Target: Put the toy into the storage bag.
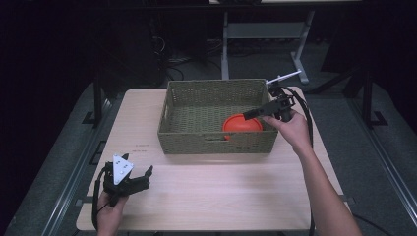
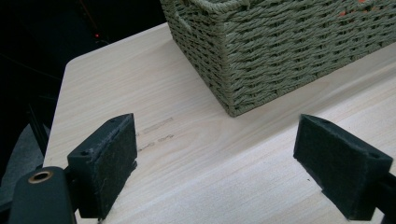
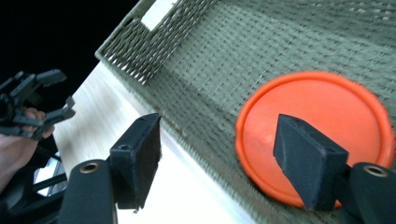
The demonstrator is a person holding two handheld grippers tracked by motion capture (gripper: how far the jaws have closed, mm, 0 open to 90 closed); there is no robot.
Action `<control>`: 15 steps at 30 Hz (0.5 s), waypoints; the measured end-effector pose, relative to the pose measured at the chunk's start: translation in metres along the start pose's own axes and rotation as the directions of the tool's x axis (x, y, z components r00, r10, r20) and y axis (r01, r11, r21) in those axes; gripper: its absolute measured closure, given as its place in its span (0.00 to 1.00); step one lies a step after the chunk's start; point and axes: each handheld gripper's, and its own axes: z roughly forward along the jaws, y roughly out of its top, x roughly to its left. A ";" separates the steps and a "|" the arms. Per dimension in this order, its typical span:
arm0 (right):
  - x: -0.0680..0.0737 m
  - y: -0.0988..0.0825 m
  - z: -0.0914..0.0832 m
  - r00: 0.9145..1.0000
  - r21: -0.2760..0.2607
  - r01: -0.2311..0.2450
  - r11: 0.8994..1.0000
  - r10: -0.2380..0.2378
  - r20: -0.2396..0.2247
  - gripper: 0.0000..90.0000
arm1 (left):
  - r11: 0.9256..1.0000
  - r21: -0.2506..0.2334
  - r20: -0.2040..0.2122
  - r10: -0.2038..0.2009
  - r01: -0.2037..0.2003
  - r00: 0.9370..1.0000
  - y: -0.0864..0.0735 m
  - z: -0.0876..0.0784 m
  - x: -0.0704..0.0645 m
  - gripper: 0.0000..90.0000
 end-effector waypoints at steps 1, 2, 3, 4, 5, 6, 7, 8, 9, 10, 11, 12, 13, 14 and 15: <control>0.000 0.000 0.000 1.000 0.000 0.000 1.000 0.000 0.000 0.34 | 1.000 0.000 0.000 0.000 0.000 1.000 0.000 0.000 0.000 0.14; 0.002 -0.003 -0.002 1.000 -0.002 0.002 1.000 -0.002 -0.006 0.34 | 1.000 0.001 0.001 0.002 -0.002 1.000 0.000 0.000 0.000 0.14; 0.003 -0.005 -0.004 1.000 -0.004 0.009 1.000 -0.009 -0.008 0.34 | 1.000 0.000 0.001 0.003 -0.003 1.000 0.000 0.000 0.000 0.14; 0.003 -0.006 -0.005 1.000 -0.007 0.016 1.000 -0.016 -0.008 0.34 | 1.000 0.000 0.000 0.004 -0.004 1.000 0.000 0.000 0.000 0.14; 0.005 -0.008 -0.006 1.000 -0.010 0.016 1.000 -0.016 -0.010 0.34 | 1.000 0.000 0.000 0.004 -0.004 1.000 0.000 0.000 0.000 0.14; 0.006 -0.010 -0.008 1.000 -0.011 0.019 1.000 -0.019 -0.013 0.34 | 1.000 -0.001 0.000 0.006 -0.006 1.000 0.000 0.000 0.000 0.14; 0.006 -0.012 -0.010 0.999 -0.014 0.027 1.000 -0.027 -0.017 0.34 | 1.000 -0.001 0.000 0.004 -0.004 1.000 0.000 0.000 0.000 0.14; 0.008 -0.014 -0.011 0.999 -0.014 0.026 1.000 -0.026 -0.021 0.34 | 1.000 -0.001 0.000 0.004 -0.004 1.000 0.000 0.000 0.000 0.14; 0.008 -0.017 -0.013 0.999 -0.018 0.028 0.999 -0.028 -0.020 0.33 | 1.000 0.000 0.000 0.003 -0.003 1.000 0.000 0.000 0.000 0.14; 0.009 -0.019 -0.014 0.999 -0.021 0.032 0.999 -0.032 -0.023 0.33 | 1.000 0.000 -0.001 0.002 -0.002 1.000 0.000 0.000 0.000 0.14; 0.009 -0.022 -0.016 0.999 -0.021 0.031 0.999 -0.032 -0.026 0.33 | 1.000 0.000 -0.001 0.003 -0.003 1.000 0.000 0.000 0.000 0.14; 0.009 -0.024 -0.017 0.999 -0.023 0.032 0.999 -0.033 -0.027 0.33 | 1.000 0.000 -0.001 0.004 -0.004 1.000 0.000 0.000 -0.001 0.14; 0.009 -0.027 -0.018 0.999 -0.026 0.031 0.999 -0.032 -0.025 0.33 | 1.000 -0.001 -0.002 0.006 -0.006 1.000 0.000 0.000 -0.001 0.14; 0.008 -0.029 -0.020 0.999 -0.028 0.030 0.999 -0.031 -0.024 0.33 | 1.000 0.001 -0.001 0.007 -0.007 1.000 0.000 0.000 -0.001 0.14; 0.008 -0.031 -0.022 0.999 -0.031 0.025 0.999 -0.026 -0.026 0.33 | 1.000 0.001 -0.001 0.008 -0.008 1.000 0.000 0.000 -0.001 0.14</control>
